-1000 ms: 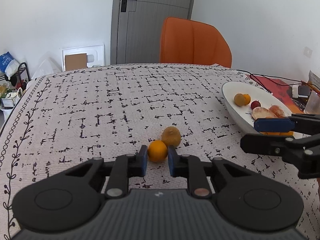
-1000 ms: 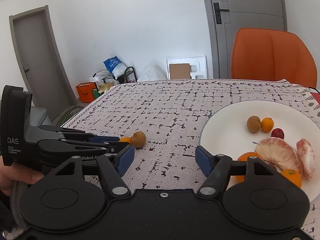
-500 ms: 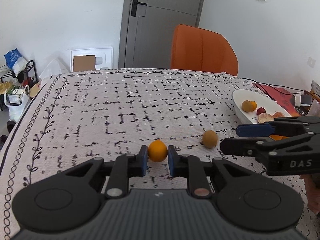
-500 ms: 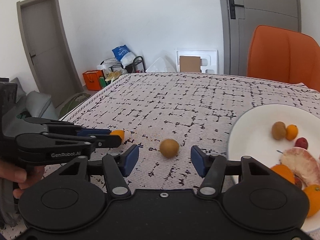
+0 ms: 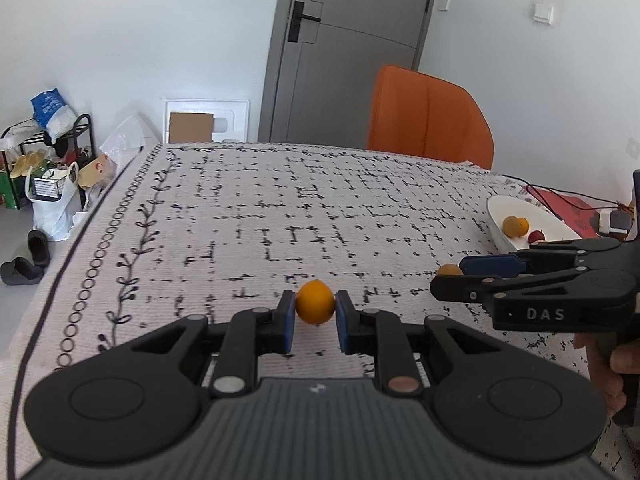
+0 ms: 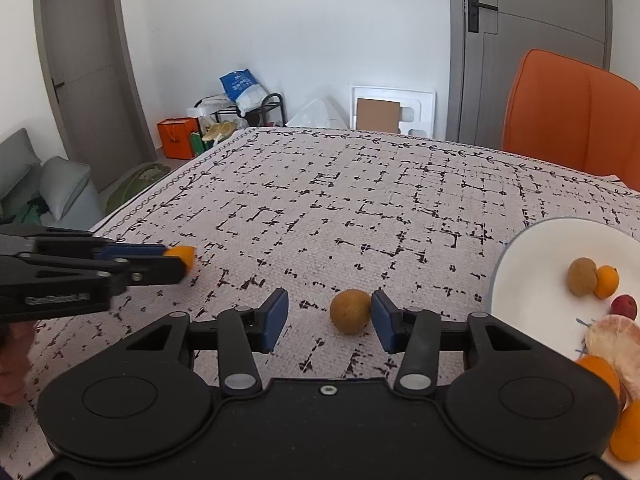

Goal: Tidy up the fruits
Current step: 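Close the right gripper on the last kiwi, then carry the kiwi and mandarin onto the plate and open both grippers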

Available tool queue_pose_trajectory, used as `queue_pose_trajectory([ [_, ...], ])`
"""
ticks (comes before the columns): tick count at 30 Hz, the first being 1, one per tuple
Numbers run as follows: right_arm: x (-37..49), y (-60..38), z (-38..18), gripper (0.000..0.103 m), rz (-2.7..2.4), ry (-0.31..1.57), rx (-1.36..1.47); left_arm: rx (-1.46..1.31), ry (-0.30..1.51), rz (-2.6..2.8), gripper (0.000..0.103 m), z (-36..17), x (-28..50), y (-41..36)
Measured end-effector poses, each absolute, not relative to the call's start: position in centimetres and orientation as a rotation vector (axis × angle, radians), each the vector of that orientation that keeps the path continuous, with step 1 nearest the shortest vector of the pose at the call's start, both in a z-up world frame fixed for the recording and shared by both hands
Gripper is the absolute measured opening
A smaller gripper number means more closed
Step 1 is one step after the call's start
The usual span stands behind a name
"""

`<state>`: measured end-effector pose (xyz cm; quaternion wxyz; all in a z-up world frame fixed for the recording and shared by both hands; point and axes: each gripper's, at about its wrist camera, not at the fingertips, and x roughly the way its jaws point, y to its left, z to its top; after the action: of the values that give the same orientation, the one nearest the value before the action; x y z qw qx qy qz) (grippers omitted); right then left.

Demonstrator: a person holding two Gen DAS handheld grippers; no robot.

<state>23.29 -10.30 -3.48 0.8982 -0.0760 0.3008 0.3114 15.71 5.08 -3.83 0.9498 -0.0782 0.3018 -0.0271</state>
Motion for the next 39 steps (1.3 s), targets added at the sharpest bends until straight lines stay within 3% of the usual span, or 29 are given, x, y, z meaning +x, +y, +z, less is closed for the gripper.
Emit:
queue_pose_trajectory([
  [3, 23.6, -9.6, -3.6, 0.035, 0.627, 0.622, -0.181, -0.164, 0.606, -0.044, 0.02, -3.6, 15.3, 5.7],
  [5, 23.8, -9.3, -4.0, 0.023, 0.633, 0.648, -0.187, -0.165, 0.601, -0.041, 0.02, -3.5, 15.0, 5.9],
  [39, 21.6, -18.2, 0.1, 0.022, 0.518, 0.505, -0.056, -0.084, 0.548, -0.165, 0.02, -0.7, 15.6, -1.2],
])
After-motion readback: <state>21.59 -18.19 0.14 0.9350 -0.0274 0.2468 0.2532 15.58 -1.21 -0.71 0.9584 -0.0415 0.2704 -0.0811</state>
